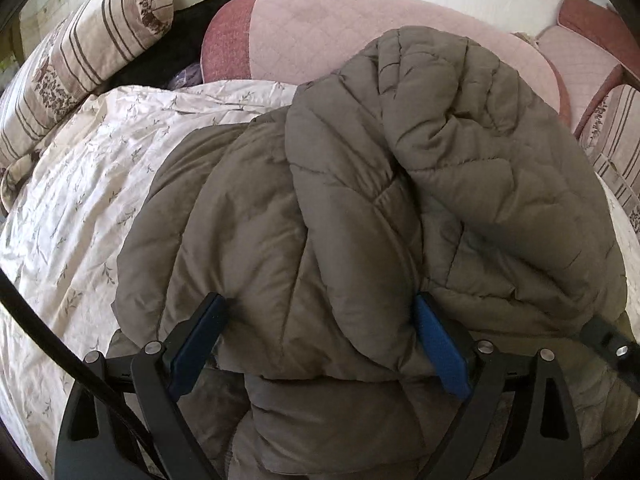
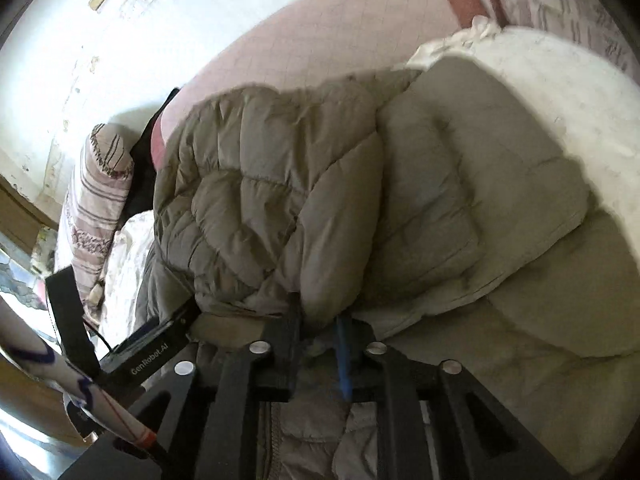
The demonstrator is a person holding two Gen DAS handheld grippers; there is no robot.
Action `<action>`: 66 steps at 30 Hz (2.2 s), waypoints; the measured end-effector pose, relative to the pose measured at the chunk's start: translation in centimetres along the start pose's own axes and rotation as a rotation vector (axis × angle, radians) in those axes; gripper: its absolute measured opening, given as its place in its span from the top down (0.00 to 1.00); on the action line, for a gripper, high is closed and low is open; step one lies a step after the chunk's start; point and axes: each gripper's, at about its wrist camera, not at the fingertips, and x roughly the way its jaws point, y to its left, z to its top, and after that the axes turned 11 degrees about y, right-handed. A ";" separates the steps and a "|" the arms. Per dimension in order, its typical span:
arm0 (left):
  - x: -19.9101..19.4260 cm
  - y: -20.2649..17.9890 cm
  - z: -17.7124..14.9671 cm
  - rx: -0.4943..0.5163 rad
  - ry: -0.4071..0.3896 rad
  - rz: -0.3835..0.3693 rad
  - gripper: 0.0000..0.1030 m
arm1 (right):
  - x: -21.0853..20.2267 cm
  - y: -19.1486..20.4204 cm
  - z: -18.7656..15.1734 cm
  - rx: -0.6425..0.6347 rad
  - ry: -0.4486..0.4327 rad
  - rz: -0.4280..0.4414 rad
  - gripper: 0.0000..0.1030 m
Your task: Fold large clothes
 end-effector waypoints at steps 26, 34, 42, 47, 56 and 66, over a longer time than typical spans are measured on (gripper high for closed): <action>-0.2 0.2 -1.3 0.000 -0.027 0.014 0.08 | 2.2 -0.8 4.4 -0.126 -0.053 -0.166 0.82; -0.6 -0.2 -1.9 -0.004 -0.053 0.025 0.08 | -1.2 2.3 3.4 -0.203 -0.208 -0.142 0.73; -0.7 -0.4 -2.0 -0.002 -0.056 0.029 0.08 | 3.0 4.1 2.8 -0.287 -0.078 -0.131 0.54; -0.9 -0.7 -2.1 0.005 -0.063 0.032 0.08 | 3.3 3.2 3.3 -0.266 -0.038 -0.110 0.53; -5.2 -1.3 -2.6 0.038 -0.204 -0.003 0.08 | -2.7 2.5 4.2 -0.225 -0.232 -0.066 0.53; -5.1 -4.5 -3.7 0.171 -0.236 0.051 0.08 | 1.2 0.7 4.7 -0.175 -0.086 -0.165 0.56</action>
